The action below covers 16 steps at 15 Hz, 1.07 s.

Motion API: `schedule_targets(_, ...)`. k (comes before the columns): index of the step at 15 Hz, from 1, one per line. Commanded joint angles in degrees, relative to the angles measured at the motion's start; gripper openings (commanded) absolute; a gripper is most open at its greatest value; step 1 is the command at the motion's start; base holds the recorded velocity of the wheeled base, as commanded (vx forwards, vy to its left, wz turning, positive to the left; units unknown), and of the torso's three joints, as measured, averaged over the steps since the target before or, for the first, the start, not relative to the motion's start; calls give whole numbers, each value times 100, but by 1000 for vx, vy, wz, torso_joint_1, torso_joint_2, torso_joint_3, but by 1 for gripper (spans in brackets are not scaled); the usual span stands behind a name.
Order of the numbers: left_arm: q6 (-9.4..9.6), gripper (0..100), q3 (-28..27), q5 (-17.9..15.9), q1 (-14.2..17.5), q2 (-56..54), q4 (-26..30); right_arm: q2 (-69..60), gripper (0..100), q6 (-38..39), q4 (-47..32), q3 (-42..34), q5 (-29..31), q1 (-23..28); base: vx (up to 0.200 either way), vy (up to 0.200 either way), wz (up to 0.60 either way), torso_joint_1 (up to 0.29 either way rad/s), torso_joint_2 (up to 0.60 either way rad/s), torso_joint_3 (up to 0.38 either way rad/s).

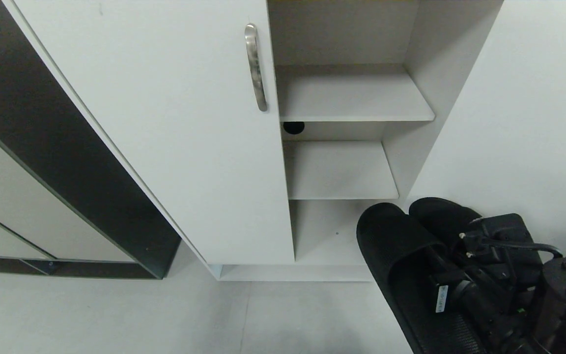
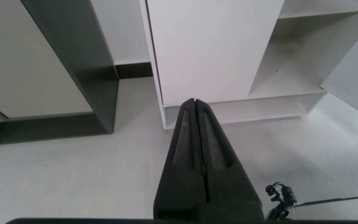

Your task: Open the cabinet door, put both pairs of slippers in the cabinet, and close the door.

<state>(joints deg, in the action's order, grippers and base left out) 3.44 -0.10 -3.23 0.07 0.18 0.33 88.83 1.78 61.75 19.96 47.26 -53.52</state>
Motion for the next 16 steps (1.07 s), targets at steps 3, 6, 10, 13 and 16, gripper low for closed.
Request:
schedule_targets(3,-1,0,1,-2,1,8,2,688,0,24,-13,878,-15,-115,0,0,0,0,0,0)
schedule_targets(6,-1,0,1,-2,1,8,2,1936,0,323,-22,2091,-7,-62,0,0,0,0,0,0)
schedule_targets(10,-1,0,1,-2,1,8,2,3465,0,552,-13,3357,-7,491,0,0,0,0,0,0)
schedule_targets(13,-1,0,1,-2,1,8,2,3878,0,604,-5,3823,-7,702,0,0,0,0,0,0)
schedule_targets(16,-1,0,1,-2,1,8,2,3817,0,569,4,3849,2,746,0,0,0,0,0,0)
